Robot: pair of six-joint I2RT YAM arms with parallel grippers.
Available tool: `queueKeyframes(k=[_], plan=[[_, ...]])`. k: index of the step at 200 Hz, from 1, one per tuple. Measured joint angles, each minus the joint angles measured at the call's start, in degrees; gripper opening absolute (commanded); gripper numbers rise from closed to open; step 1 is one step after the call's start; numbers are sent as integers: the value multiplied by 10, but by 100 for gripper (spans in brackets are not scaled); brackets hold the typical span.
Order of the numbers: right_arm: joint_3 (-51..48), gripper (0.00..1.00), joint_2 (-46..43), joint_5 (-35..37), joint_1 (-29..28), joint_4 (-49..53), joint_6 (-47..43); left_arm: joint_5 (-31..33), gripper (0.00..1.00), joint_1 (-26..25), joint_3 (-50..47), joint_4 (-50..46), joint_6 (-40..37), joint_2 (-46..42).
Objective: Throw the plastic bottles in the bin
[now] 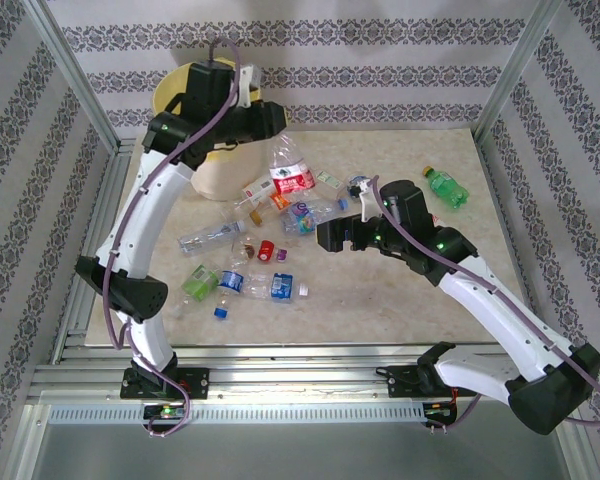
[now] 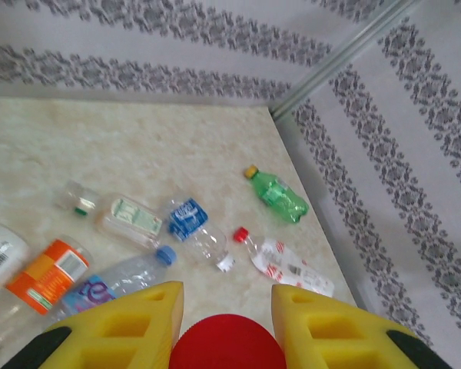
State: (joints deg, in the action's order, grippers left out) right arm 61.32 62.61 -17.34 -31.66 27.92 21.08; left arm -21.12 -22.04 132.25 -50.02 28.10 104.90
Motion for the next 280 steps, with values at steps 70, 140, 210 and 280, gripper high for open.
queueKeyframes(k=[70,140,210,280], plan=[[-4,98,3,0,0,1,1,45,0,61,174,-44,-48,40],[-4,98,6,1,0,5,1,160,0,93,170,44,-149,-10],[-4,98,21,1,0,5,0,210,0,97,-69,337,-264,-202],[6,98,57,-1,0,5,0,209,0,97,-176,523,-297,-250]])
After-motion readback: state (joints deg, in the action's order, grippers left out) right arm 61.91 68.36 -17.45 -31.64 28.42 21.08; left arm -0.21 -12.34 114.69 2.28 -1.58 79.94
